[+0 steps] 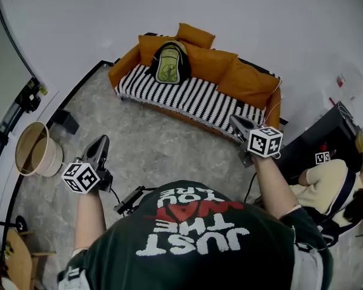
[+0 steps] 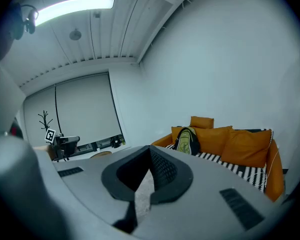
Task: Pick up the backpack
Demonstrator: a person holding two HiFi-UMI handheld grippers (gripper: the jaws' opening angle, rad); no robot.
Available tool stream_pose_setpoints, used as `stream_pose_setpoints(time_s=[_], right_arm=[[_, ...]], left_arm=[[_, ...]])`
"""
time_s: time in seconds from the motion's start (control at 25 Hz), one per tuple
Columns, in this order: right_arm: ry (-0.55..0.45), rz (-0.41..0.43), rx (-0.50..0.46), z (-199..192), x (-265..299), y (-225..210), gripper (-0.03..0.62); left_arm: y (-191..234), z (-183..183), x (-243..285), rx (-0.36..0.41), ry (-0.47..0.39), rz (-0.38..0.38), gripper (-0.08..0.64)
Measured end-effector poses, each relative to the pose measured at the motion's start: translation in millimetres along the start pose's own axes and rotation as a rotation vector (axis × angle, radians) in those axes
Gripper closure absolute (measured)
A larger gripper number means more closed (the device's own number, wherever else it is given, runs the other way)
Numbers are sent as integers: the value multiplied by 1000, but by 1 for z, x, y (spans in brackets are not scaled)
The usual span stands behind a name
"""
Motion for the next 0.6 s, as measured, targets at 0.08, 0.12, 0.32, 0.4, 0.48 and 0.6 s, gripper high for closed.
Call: stream_pose_setpoints(time_s=[0.08,0.12,0.32,0.4,0.48,0.6], right_arm=[[0,12,14,2,2,-4,563],[-4,19,25,2,3,-6,563],[-5,59,35,13,11,-30,563],[-6,70,28,16,13,-40,563],[-12,76,28,10,10,-45,563],[-20,82,40,-2,5,-50,563]], left_arm=[[-4,-1,2,-2,-2,11,553],[-6,-2,3,-3,-4,15,553],[-26,-3,28,-5,0,31,552],[-33,-4,39,-4,5,41,552],[-40,-9,41,-2,6,46,552],[-48,-19,43,0,15,45,552]])
Point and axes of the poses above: the fingertips, and each gripper's own axes: x forward along the fingers, y to its left, z out of its top, the point moved 9 cm from there along -x, backward along the fingers, and after that the axes turned 10 degrees about -z, right-handed, at the moved point
